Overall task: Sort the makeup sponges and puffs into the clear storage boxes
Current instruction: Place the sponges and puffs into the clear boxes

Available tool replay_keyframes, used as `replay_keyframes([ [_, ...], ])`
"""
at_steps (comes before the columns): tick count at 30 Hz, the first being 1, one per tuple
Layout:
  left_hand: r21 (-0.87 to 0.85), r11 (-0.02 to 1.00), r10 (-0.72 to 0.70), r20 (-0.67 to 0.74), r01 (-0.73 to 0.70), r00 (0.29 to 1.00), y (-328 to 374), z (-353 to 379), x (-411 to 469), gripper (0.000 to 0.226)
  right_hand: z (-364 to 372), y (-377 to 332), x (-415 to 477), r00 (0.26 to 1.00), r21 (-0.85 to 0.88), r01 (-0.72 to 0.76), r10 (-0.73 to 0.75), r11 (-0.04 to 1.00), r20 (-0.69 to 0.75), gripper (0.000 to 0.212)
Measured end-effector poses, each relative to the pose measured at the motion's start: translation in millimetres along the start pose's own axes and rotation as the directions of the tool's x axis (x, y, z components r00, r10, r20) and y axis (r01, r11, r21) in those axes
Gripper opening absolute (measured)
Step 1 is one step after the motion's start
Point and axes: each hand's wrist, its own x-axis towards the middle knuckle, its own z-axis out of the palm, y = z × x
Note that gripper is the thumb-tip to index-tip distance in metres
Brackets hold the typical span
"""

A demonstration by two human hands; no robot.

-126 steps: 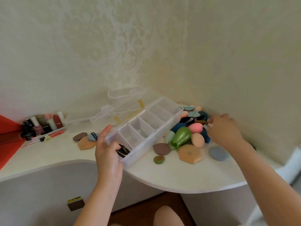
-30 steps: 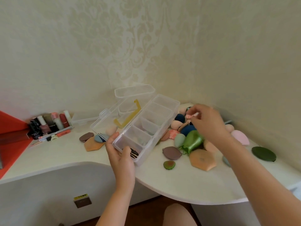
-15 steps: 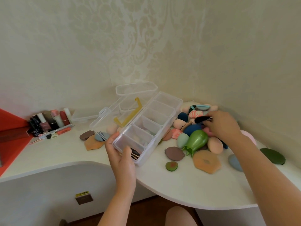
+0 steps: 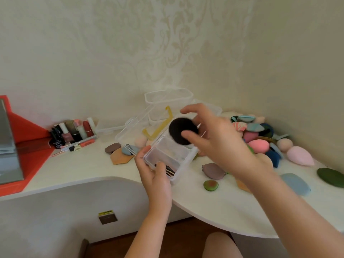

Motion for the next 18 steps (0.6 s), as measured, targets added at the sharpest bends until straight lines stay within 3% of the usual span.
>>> replay_keyframes([
  [2,-0.005,1.0,-0.009,0.004,0.009,1.0,-2,-2,0,0.049,18,-4,-2,0.997,-0.073,0.002,0.004,0.997,0.08,0.041],
  [6,0.01,1.0,-0.018,0.003,0.018,1.0,-2,-3,2,0.047,37,-2,-9,0.989,-0.103,-0.003,0.017,0.995,0.144,0.023],
  [10,0.023,1.0,0.008,0.02,-0.009,1.0,0,-1,-1,0.056,45,-3,-12,0.986,-0.144,-0.008,0.032,0.989,0.161,0.019],
  [16,0.015,0.999,-0.03,-0.01,0.03,1.0,-3,-2,2,0.052,64,-7,-20,0.984,-0.289,0.049,0.004,0.956,0.178,0.017],
  [18,0.0,0.999,-0.041,-0.017,0.041,0.999,-4,-3,4,0.052,68,-11,-22,0.983,-0.384,0.105,-0.037,0.917,0.179,0.005],
])
